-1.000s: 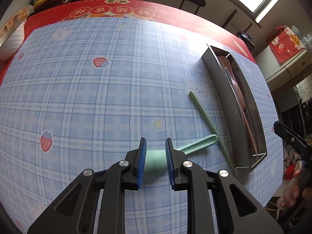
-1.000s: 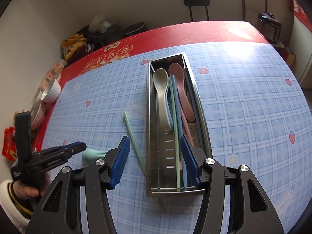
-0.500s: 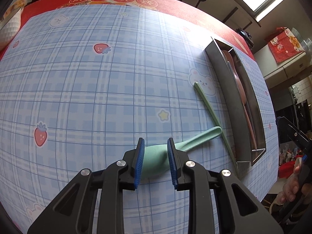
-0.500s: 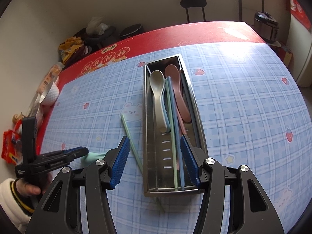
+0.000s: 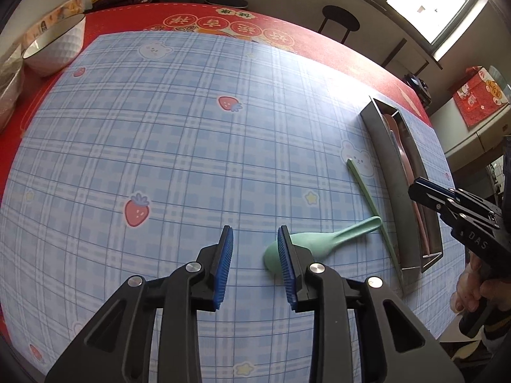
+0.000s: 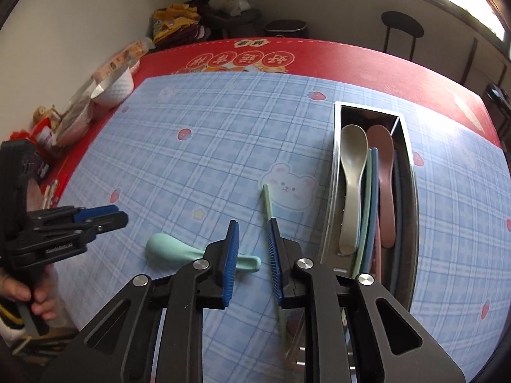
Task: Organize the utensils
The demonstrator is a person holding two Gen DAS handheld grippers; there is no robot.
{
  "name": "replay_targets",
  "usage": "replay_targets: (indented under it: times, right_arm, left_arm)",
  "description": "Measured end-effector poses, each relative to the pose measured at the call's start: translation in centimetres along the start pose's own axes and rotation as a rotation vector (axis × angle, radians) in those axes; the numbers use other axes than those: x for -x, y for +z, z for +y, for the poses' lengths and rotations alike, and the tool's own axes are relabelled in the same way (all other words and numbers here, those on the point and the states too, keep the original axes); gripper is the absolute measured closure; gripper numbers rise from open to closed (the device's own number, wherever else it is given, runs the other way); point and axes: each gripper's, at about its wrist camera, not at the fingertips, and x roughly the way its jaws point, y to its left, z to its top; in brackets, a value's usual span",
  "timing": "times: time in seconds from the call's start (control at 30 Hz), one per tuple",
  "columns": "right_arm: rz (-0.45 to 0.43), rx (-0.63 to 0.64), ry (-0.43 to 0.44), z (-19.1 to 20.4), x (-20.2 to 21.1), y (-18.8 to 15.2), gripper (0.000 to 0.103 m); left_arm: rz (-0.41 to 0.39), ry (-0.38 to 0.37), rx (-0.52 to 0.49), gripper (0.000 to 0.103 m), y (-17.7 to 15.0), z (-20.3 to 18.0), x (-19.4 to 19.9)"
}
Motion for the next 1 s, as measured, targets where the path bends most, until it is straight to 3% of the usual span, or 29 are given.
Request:
replay_targets:
  times: [0.27, 0.57, 0.77, 1.0]
  right_arm:
    - [0.175, 0.068, -0.118, 0.7, -4.1, 0.7, 0.094]
    - [0.338, 0.077, -0.182, 1.6, -6.2, -0.6, 0.094]
    - [0.388, -0.033, -0.122, 1.2, -6.5, -1.3, 0.094]
    - [0.378, -0.1, -0.022, 4.2, -6.5, -2.6, 0.095]
  left_arm:
    - [-0.01, -0.032, 0.077, 0.075, -1.6, 3.1, 0.6]
    - [-0.025, -0.069, 0.083, 0.074, -1.9, 3.9, 0.5]
    - [-0.031, -0.096, 0.091, 0.073, -2.3, 4.3, 0.7]
    - [-0.012, -0.099, 0.1, 0.073, -3.1, 4.8, 0.7]
